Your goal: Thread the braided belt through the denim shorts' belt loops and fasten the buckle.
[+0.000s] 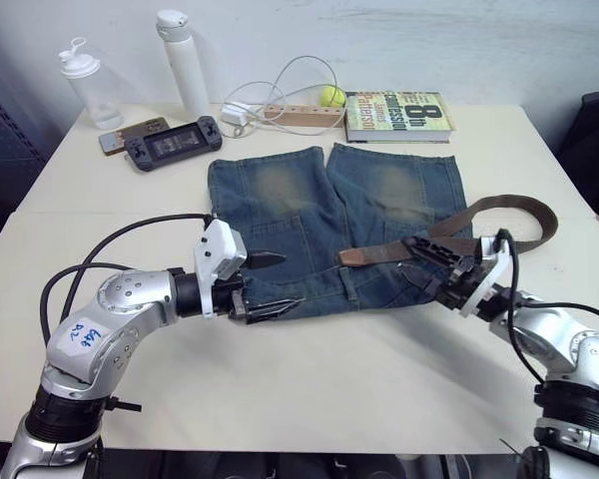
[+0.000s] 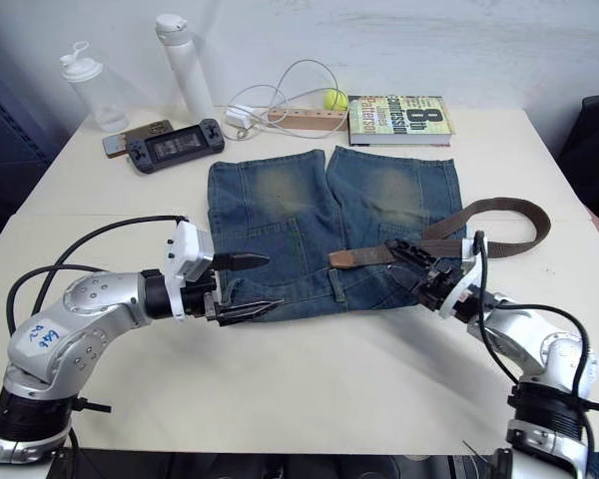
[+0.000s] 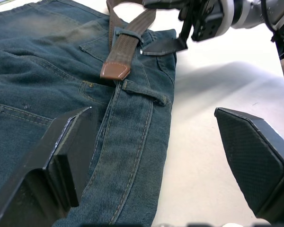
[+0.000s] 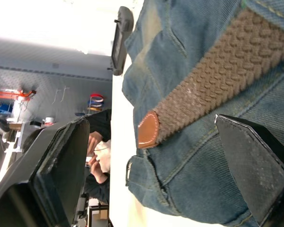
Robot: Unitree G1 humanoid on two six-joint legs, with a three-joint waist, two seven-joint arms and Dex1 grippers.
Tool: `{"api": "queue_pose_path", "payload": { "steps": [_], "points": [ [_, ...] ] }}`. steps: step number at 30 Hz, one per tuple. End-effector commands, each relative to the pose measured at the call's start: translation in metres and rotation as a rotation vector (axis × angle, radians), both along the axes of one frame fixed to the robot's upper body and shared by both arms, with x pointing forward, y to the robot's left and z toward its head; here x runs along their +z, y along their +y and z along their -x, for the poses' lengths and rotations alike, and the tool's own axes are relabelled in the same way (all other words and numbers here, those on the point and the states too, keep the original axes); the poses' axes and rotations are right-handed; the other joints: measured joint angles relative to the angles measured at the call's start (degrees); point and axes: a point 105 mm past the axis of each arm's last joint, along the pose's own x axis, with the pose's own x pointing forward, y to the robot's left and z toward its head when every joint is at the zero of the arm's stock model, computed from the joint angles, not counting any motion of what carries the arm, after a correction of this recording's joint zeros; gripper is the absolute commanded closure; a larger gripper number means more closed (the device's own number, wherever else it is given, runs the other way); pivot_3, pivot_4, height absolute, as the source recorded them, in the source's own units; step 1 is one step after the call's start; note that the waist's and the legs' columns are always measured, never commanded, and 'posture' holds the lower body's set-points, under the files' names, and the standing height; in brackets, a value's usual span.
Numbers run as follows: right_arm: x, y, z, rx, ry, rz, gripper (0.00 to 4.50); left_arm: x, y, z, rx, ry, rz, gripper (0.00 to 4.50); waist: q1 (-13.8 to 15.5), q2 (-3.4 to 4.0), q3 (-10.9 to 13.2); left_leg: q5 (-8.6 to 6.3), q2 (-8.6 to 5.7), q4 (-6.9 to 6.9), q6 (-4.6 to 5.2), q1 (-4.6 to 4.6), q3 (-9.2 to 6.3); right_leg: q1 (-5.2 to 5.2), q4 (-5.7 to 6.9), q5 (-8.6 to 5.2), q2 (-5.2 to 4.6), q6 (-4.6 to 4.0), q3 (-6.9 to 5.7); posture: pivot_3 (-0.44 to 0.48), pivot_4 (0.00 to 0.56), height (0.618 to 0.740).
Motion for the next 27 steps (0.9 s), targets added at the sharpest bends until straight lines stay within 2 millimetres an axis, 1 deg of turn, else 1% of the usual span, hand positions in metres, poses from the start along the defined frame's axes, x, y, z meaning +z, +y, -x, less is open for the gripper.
{"api": "queue_pose_path", "payload": {
  "steps": [1, 5, 10, 13, 16, 20, 27],
  "points": [
    [0.013, 0.003, 0.000, 0.018, -0.055, -0.037, 0.01, 0.006, -0.001, 0.002, -0.009, -0.047, -0.007, 0.19, -0.06, 0.00, 0.00, 0.00, 0.00, 0.00, 0.00, 0.00, 0.00, 0.00, -0.01, 0.00, 0.00, 0.00, 0.00, 0.000, 0.150, 0.708],
    [0.002, 0.010, -0.007, 0.005, -0.022, -0.023, 0.01, 0.006, -0.002, 0.003, -0.017, -0.052, -0.015, 0.19, 0.00, 0.00, 0.00, 0.00, 0.00, -0.01, 0.00, 0.00, 0.00, -0.01, -0.01, 0.00, 0.00, 0.00, 0.00, 0.000, 0.150, 0.708],
    [-0.009, 0.011, -0.013, -0.027, 0.010, -0.017, 0.01, 0.007, -0.001, 0.003, -0.014, -0.056, -0.020, 0.19, -0.01, 0.00, 0.00, 0.00, 0.00, -0.01, 0.00, -0.01, 0.00, -0.01, -0.02, 0.00, 0.00, 0.00, 0.00, 0.000, 0.150, 0.708],
    [-0.009, 0.010, -0.015, -0.033, 0.001, 0.000, 0.01, 0.007, 0.000, 0.003, -0.012, -0.058, -0.027, 0.19, -0.01, 0.00, 0.00, 0.00, 0.00, -0.02, 0.00, -0.01, 0.00, 0.00, -0.04, 0.00, -0.01, 0.00, 0.00, 0.000, 0.150, 0.708],
    [-0.003, 0.010, -0.020, -0.036, -0.021, -0.014, 0.01, 0.000, 0.001, 0.005, -0.021, -0.057, -0.057, 0.19, -0.02, 0.00, 0.00, 0.00, 0.00, -0.02, 0.00, -0.01, 0.00, 0.00, -0.06, 0.00, -0.02, 0.00, 0.00, 0.000, 0.150, 0.708],
    [-0.001, 0.016, -0.023, -0.020, -0.030, -0.028, 0.01, 0.001, 0.000, 0.004, -0.019, -0.061, -0.054, 0.19, -0.07, 0.00, 0.00, 0.00, 0.01, -0.07, 0.00, -0.01, 0.00, -0.01, -0.11, 0.00, -0.01, 0.00, 0.00, 0.000, 0.150, 0.708],
    [-0.017, 0.029, -0.029, -0.015, 0.009, -0.043, 0.01, -0.002, 0.002, 0.005, -0.016, -0.060, -0.064, 0.19, -0.07, 0.00, 0.00, -0.01, 0.01, -0.09, 0.00, -0.01, 0.00, -0.01, -0.14, 0.00, -0.02, 0.00, 0.00, 0.000, 0.150, 0.708]
  ]
}}
